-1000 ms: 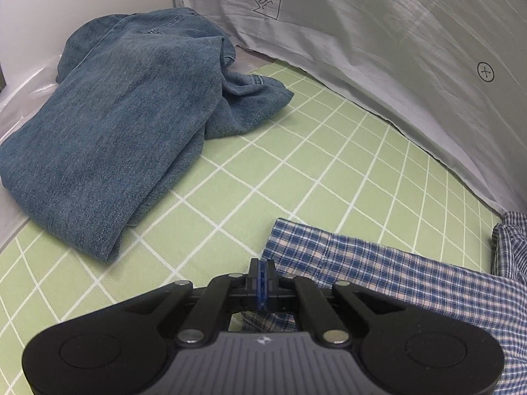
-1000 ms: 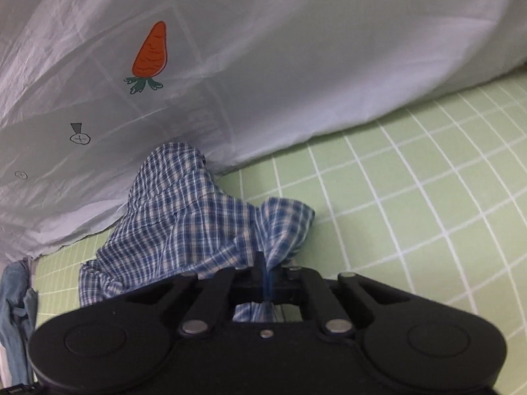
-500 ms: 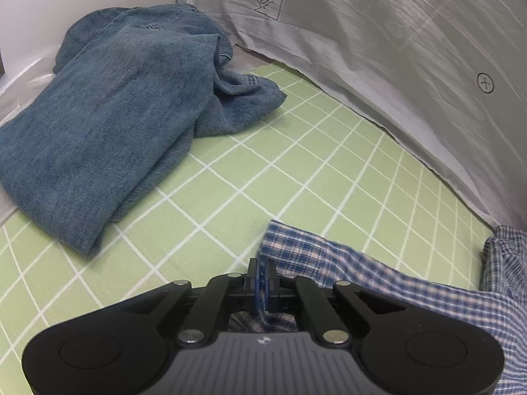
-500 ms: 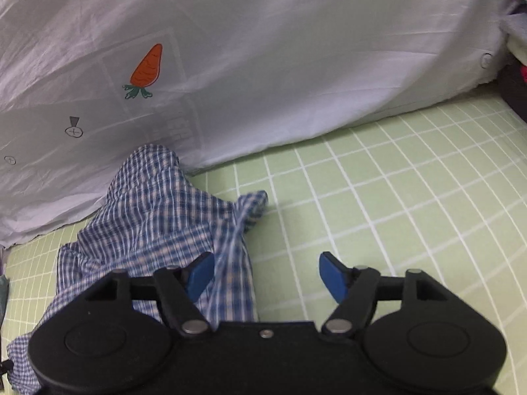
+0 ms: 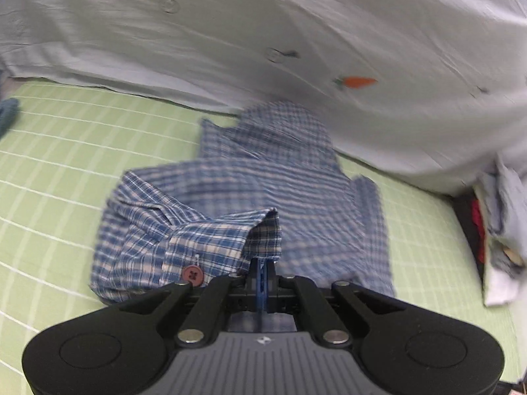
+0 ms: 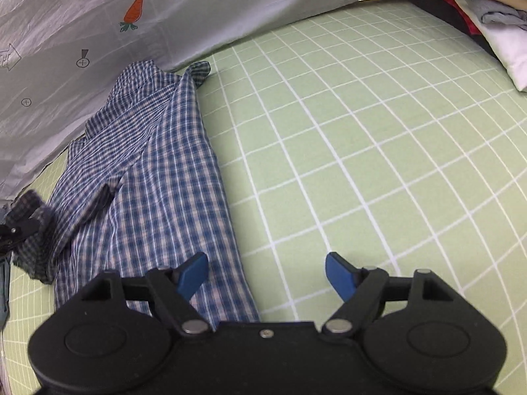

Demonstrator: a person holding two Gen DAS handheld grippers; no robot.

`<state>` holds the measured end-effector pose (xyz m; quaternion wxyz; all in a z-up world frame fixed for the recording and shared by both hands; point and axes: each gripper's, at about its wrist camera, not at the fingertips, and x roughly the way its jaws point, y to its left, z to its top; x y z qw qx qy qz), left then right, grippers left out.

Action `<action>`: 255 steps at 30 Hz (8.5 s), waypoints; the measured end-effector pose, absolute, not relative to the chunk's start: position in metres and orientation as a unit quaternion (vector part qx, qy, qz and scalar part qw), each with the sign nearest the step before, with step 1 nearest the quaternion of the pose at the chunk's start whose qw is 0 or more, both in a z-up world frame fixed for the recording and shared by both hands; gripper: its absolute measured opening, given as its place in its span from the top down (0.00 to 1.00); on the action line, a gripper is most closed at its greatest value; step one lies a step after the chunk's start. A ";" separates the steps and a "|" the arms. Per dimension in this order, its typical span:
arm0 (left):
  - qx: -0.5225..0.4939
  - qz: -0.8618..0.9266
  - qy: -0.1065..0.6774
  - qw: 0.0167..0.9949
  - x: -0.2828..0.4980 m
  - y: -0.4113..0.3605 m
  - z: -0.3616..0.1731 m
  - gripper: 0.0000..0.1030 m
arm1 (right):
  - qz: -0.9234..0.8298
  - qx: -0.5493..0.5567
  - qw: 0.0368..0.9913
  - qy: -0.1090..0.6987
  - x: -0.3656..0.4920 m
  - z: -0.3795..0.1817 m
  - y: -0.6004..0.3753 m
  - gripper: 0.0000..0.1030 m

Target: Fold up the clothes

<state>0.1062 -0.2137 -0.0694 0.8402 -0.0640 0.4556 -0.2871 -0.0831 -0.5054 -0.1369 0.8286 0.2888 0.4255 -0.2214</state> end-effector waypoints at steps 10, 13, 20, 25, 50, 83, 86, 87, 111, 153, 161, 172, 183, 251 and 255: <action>0.000 -0.269 0.508 0.819 0.020 -0.218 -0.080 0.34 | -0.184 0.241 0.867 0.396 -0.111 -0.111 -0.485 0.17; 0.002 -0.232 0.512 0.827 0.008 -0.205 -0.080 0.27 | -0.153 0.207 0.883 0.392 -0.104 -0.107 -0.469 0.15; -0.009 -0.132 0.563 0.816 -0.011 -0.156 -0.102 0.26 | -0.073 0.156 0.910 0.378 -0.077 -0.101 -0.424 0.17; -0.002 -0.088 0.574 0.814 -0.024 -0.137 -0.115 0.26 | -0.031 0.168 0.909 0.381 -0.060 -0.102 -0.394 0.39; 0.054 -0.076 0.580 0.810 -0.013 -0.157 -0.126 0.00 | 0.003 0.155 0.909 0.387 -0.081 -0.101 -0.354 1.00; -0.038 -0.104 0.541 0.834 -0.055 -0.129 -0.105 0.01 | -0.099 0.196 0.905 0.364 -0.174 -0.102 -0.399 0.99; -0.020 -0.113 0.527 0.842 -0.066 -0.124 -0.097 0.04 | -0.098 0.221 0.900 0.364 -0.202 -0.093 -0.398 0.99; -0.014 -0.116 0.525 0.843 -0.070 -0.123 -0.095 0.04 | -0.100 0.224 0.896 0.371 -0.208 -0.095 -0.398 0.99; 0.076 -0.169 0.543 0.819 -0.131 -0.119 -0.102 0.07 | -0.152 0.176 0.859 0.457 -0.244 -0.137 -0.375 0.29; -0.075 -0.239 0.462 0.851 -0.061 -0.131 -0.007 1.00 | -0.085 0.214 0.908 0.351 -0.196 -0.045 -0.411 0.98; -0.085 -0.221 0.433 0.870 -0.008 -0.143 0.010 1.00 | -0.094 0.237 0.911 0.324 -0.148 -0.037 -0.438 0.98; -0.080 -0.213 0.452 0.862 0.071 -0.176 -0.019 0.99 | -0.104 0.272 0.887 0.358 -0.071 -0.070 -0.478 0.97; -0.067 -0.192 0.506 0.838 0.136 -0.194 -0.074 0.95 | -0.117 0.289 0.852 0.421 -0.014 -0.122 -0.500 0.97; -0.185 -0.196 0.613 0.743 0.052 -0.147 -0.120 0.89 | -0.110 0.317 0.819 0.466 -0.091 -0.145 -0.476 0.52; -0.181 -0.206 0.603 0.749 0.040 -0.149 -0.117 0.94 | -0.103 0.316 0.826 0.455 -0.105 -0.145 -0.474 0.79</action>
